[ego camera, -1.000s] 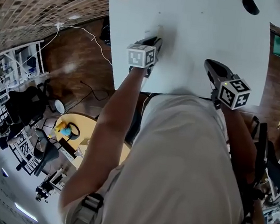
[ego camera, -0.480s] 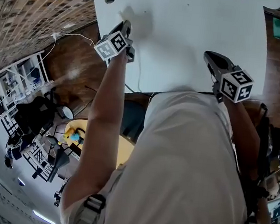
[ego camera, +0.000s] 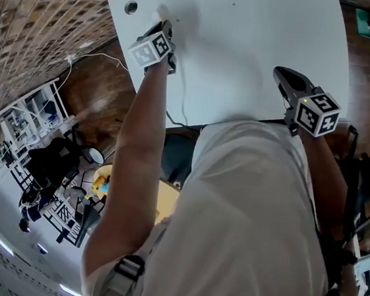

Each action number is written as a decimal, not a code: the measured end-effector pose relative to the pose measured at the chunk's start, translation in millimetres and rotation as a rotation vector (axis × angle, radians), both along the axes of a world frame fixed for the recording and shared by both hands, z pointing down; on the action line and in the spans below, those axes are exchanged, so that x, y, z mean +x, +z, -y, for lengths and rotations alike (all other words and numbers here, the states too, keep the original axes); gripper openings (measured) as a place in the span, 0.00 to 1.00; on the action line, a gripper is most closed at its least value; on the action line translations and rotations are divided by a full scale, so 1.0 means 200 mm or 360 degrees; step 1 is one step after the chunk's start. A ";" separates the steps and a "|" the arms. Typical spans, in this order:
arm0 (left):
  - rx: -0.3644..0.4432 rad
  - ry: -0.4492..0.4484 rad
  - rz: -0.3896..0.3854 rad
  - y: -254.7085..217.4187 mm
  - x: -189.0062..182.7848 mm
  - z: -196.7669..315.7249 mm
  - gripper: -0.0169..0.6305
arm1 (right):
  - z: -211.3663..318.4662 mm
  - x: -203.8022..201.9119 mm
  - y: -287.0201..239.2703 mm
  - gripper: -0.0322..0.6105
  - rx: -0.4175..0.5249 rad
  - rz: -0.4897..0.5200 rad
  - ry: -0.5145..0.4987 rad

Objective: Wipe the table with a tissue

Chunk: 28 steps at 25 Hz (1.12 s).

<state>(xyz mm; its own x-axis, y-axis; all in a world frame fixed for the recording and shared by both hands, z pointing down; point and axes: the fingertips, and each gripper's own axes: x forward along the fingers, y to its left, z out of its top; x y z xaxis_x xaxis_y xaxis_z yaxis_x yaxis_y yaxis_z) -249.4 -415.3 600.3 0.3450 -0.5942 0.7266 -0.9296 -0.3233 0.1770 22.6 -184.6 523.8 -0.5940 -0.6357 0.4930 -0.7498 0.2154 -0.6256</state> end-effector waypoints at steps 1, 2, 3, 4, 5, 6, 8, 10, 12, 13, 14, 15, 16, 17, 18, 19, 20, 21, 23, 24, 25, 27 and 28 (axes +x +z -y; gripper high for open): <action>-0.0001 -0.0006 -0.0004 0.00 0.01 0.00 0.13 | 0.00 0.00 0.00 0.06 -0.0002 0.0007 0.0004; -0.0001 -0.0007 -0.0007 0.01 0.02 0.00 0.12 | 0.00 0.01 0.00 0.06 -0.0003 0.0011 0.0006; -0.0001 -0.0002 -0.0008 0.01 0.03 0.00 0.12 | 0.00 0.01 0.01 0.06 -0.0004 0.0014 0.0006; -0.0001 0.0007 -0.0010 0.01 0.05 0.00 0.12 | -0.01 0.01 0.01 0.06 -0.0005 0.0015 0.0005; -0.0004 0.0020 -0.0011 0.01 0.07 0.00 0.12 | -0.01 0.01 0.01 0.06 -0.0005 0.0015 0.0005; -0.0008 0.0035 -0.0010 0.01 0.09 -0.01 0.12 | -0.01 0.02 0.01 0.06 -0.0005 0.0016 0.0005; -0.0019 0.0053 -0.0002 0.01 0.12 -0.01 0.12 | 0.00 0.04 0.01 0.06 -0.0006 0.0020 0.0007; -0.0035 0.0057 0.0005 0.02 0.15 -0.01 0.12 | 0.01 0.05 0.02 0.06 -0.0009 0.0023 0.0010; -0.0051 0.0075 0.0025 0.02 0.19 -0.02 0.12 | 0.01 0.05 0.02 0.06 -0.0012 0.0026 0.0012; -0.0055 0.0090 0.0034 0.02 0.21 -0.03 0.12 | 0.01 0.05 0.02 0.06 -0.0013 0.0028 0.0012; -0.0055 0.0101 0.0038 0.02 0.23 -0.04 0.12 | 0.02 0.05 0.02 0.06 -0.0013 0.0033 0.0013; -0.0054 0.0102 0.0040 0.02 0.25 -0.04 0.12 | 0.02 0.05 0.02 0.06 -0.0012 0.0039 0.0013; -0.0054 0.0092 0.0037 0.02 0.25 -0.04 0.12 | 0.02 0.05 0.02 0.06 -0.0011 0.0046 0.0012; -0.0057 0.0076 0.0026 0.02 0.27 -0.04 0.12 | 0.03 0.04 0.01 0.06 -0.0009 0.0051 0.0012; -0.0061 0.0061 0.0009 0.02 0.28 -0.04 0.12 | 0.03 0.05 0.01 0.06 -0.0008 0.0055 0.0013; -0.0064 0.0053 -0.0005 0.02 0.31 -0.04 0.12 | 0.03 0.05 0.01 0.06 -0.0007 0.0059 0.0014; -0.0062 0.0053 -0.0012 0.02 0.35 -0.04 0.12 | 0.03 0.06 0.01 0.06 -0.0005 0.0061 0.0017; -0.0056 0.0062 -0.0012 0.02 0.40 -0.05 0.12 | 0.02 0.08 0.01 0.06 -0.0003 0.0063 0.0020; -0.0045 0.0096 -0.0014 0.02 0.52 -0.06 0.12 | 0.01 0.12 0.01 0.06 0.0001 0.0066 0.0032; -0.0043 0.0119 -0.0018 0.02 0.58 -0.07 0.12 | 0.01 0.14 0.01 0.06 0.0002 0.0066 0.0039; -0.0042 0.0146 -0.0022 0.01 0.64 -0.07 0.12 | 0.01 0.16 0.01 0.06 0.0002 0.0066 0.0046; -0.0043 0.0201 -0.0028 0.02 0.75 -0.08 0.12 | 0.01 0.20 0.00 0.06 0.0003 0.0066 0.0060; -0.0042 0.0225 -0.0044 0.03 0.81 -0.08 0.12 | 0.00 0.21 0.00 0.06 0.0003 0.0066 0.0067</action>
